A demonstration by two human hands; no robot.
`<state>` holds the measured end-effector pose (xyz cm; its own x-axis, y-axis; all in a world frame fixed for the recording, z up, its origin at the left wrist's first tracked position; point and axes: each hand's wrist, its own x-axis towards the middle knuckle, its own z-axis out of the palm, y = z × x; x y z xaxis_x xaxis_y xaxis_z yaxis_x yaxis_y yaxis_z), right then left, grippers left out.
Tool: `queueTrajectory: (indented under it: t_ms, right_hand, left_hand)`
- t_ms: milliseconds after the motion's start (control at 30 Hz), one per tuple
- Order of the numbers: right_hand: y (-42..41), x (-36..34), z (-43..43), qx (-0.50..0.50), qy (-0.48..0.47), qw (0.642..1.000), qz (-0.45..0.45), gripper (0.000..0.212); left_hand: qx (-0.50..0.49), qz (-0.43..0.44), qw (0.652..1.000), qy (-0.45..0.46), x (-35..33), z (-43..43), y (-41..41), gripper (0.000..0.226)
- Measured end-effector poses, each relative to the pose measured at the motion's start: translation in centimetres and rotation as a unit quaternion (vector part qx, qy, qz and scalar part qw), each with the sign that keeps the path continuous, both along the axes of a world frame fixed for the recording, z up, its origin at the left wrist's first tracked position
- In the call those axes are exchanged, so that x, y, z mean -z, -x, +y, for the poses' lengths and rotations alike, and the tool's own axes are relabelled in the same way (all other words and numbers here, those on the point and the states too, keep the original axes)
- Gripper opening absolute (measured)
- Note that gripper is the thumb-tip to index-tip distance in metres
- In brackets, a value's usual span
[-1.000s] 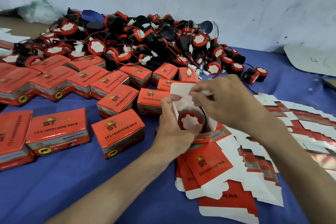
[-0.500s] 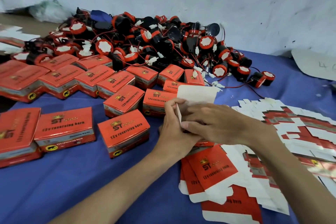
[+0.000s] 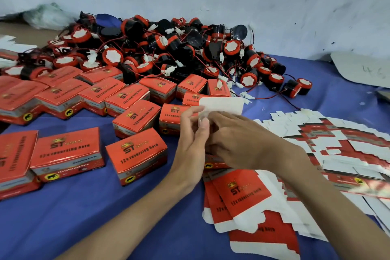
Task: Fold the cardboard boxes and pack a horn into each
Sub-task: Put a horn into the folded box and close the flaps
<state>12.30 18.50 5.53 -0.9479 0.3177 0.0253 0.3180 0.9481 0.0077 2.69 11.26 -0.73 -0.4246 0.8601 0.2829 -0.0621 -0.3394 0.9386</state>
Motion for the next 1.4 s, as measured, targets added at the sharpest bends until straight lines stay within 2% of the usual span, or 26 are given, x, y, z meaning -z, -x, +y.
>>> queueTrajectory:
  t_ms: [167,267,367,433,533,567,667,800,867,933,967,1067,1100,1200,1267,1300,1367,1400]
  right_hand:
    - [-1.6,-0.7,0.0,-0.041,0.113,0.986,0.112,0.019]
    - [-2.1,-0.4,-0.5,-0.055,0.033,0.995,0.075,0.031]
    - [-2.3,0.2,-0.6,-0.066,-0.045,0.993,0.082,0.03]
    - [-3.0,1.0,-0.3,-0.064,-0.049,0.976,0.2,0.019]
    - [-4.8,2.2,0.7,0.023,-0.009,0.902,0.431,0.018]
    - [-5.3,2.8,0.9,0.039,0.013,0.883,0.468,0.019]
    - [-5.9,4.2,0.7,0.045,0.067,0.854,0.515,0.018]
    - [-6.3,4.6,0.8,0.031,0.208,0.834,0.51,0.024]
    - [-6.5,5.1,0.7,0.059,0.251,0.847,0.464,0.019]
    - [-6.4,5.8,0.4,0.062,0.188,0.876,0.439,0.007]
    - [-6.4,6.1,0.4,0.056,0.158,0.878,0.448,0.004]
    - [-6.2,5.9,0.9,0.046,0.149,0.848,0.507,0.013]
    - [-6.1,5.8,1.0,0.035,0.139,0.85,0.507,0.013]
    - [-5.7,6.1,0.7,-0.027,0.083,0.898,0.431,0.016]
    - [-5.7,5.9,0.3,-0.014,0.122,0.903,0.412,0.016]
    - [-5.6,5.5,0.0,0.027,0.207,0.882,0.423,0.018]
    - [-5.5,4.5,-0.2,0.1,0.407,0.788,0.451,0.033]
    - [-5.4,4.2,-0.2,0.123,0.453,0.755,0.458,0.042]
  left_hand:
    - [-0.001,-0.009,1.0,-0.009,-0.1,0.2,0.4,0.036]
    - [0.024,-0.036,0.999,0.003,0.2,0.5,0.5,0.055]
    - [0.052,-0.061,0.997,0.011,0.3,0.6,0.8,0.044]
    - [0.059,-0.065,0.996,0.021,0.3,0.6,0.8,0.042]
    - [0.027,-0.013,0.998,0.059,0.3,0.9,0.8,0.031]
    - [0.015,0.004,0.997,0.075,0.4,1.0,0.7,0.03]
    - [-0.01,0.038,0.994,0.097,0.4,1.3,0.6,0.032]
    - [-0.049,0.087,0.992,0.078,0.4,1.1,0.7,0.02]
    - [-0.057,0.115,0.989,0.071,0.5,1.0,0.8,0.019]
    - [-0.067,0.126,0.987,0.071,0.6,1.1,0.9,0.018]
    - [-0.075,0.124,0.987,0.07,0.6,1.2,1.0,0.017]
    - [-0.1,0.126,0.985,0.062,0.6,1.4,1.0,0.008]
    - [-0.11,0.132,0.983,0.062,0.6,1.5,1.0,0.007]
    - [-0.127,0.134,0.981,0.058,0.7,1.6,0.9,0.011]
    - [-0.122,0.152,0.98,0.051,0.7,1.5,1.0,0.015]
    - [-0.117,0.161,0.979,0.046,0.8,1.3,1.0,0.017]
    - [-0.113,0.207,0.972,0.029,0.7,1.1,1.1,0.014]
    - [-0.114,0.247,0.962,0.017,0.7,1.0,1.2,0.011]
